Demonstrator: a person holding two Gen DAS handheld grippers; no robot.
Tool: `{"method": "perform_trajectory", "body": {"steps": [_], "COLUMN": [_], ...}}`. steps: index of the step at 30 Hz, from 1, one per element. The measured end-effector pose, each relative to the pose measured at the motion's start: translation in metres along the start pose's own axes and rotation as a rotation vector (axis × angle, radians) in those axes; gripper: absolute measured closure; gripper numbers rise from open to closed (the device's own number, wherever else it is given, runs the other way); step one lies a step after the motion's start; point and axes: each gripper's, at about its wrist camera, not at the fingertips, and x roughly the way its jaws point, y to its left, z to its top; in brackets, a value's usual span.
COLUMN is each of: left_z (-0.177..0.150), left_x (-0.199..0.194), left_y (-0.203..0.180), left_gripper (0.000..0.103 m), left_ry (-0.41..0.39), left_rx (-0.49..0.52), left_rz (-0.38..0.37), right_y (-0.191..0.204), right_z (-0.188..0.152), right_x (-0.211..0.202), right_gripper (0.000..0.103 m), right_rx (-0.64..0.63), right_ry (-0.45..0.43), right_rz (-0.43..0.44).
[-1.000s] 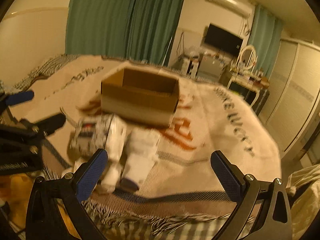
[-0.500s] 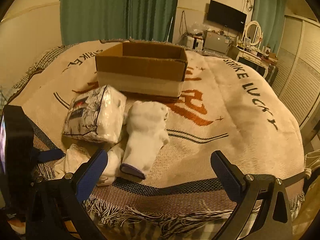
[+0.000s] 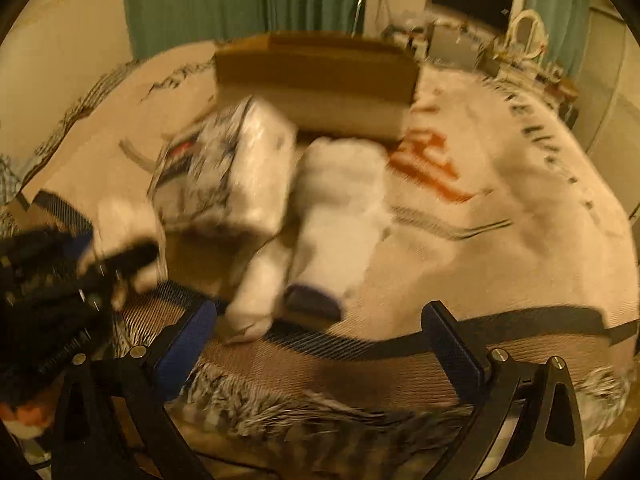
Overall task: Organize soft objects
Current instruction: 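Grasp the lace cloth with the left tool while the right tool grasps a white sock, then drop the lace cloth and white sock into the cardboard box with both tools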
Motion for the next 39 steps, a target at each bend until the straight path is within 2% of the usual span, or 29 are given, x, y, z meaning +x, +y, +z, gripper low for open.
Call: {"method": "perform_trajectory", "body": {"steps": [4, 7, 9, 10, 12, 14, 22, 29, 33, 36, 39], "left_z": [-0.001, -0.003, -0.004, -0.005, -0.006, -0.007, -0.005, 0.021, 0.054, 0.083, 0.115], "left_x": [0.007, 0.01, 0.011, 0.011, 0.012, 0.013, 0.002, -0.028, -0.048, -0.06, -0.062], "left_y": [0.003, 0.006, 0.008, 0.008, 0.008, 0.006, -0.002, -0.012, -0.009, -0.008, -0.011], "left_gripper": [0.073, 0.073, 0.073, 0.073, 0.073, 0.073, 0.073, 0.073, 0.073, 0.073, 0.073], "left_ry": [0.014, 0.02, 0.024, 0.027, 0.03, 0.033, 0.005, -0.087, -0.154, -0.218, -0.273], "left_rx": [-0.013, -0.02, -0.023, -0.023, -0.021, -0.018, 0.001, 0.048, 0.062, 0.072, 0.085], "left_rz": [-0.007, -0.019, -0.026, -0.029, -0.032, -0.034, -0.035, -0.003, 0.012, 0.034, 0.076], "right_y": [0.012, 0.014, 0.014, 0.014, 0.013, 0.012, 0.019, 0.015, -0.002, -0.017, -0.03], "right_z": [-0.001, 0.002, 0.001, 0.001, 0.001, 0.0, -0.004, 0.01, 0.039, 0.071, 0.106], "right_x": [0.022, 0.035, 0.04, 0.041, 0.038, 0.034, 0.005, -0.039, -0.06, -0.081, -0.097], "right_gripper": [0.015, 0.029, 0.05, 0.053, 0.07, 0.078, 0.082, 0.082, 0.082, 0.082, 0.082], "right_rx": [0.025, 0.067, 0.083, 0.082, 0.086, 0.088, 0.026, -0.009, 0.002, -0.013, -0.022], "right_ry": [0.059, 0.081, 0.09, 0.092, 0.09, 0.084, 0.025, -0.119, -0.195, -0.274, -0.329], "right_rz": [0.053, 0.068, 0.068, 0.06, 0.06, 0.062, 0.09, 0.083, 0.095, 0.066, 0.083]}}
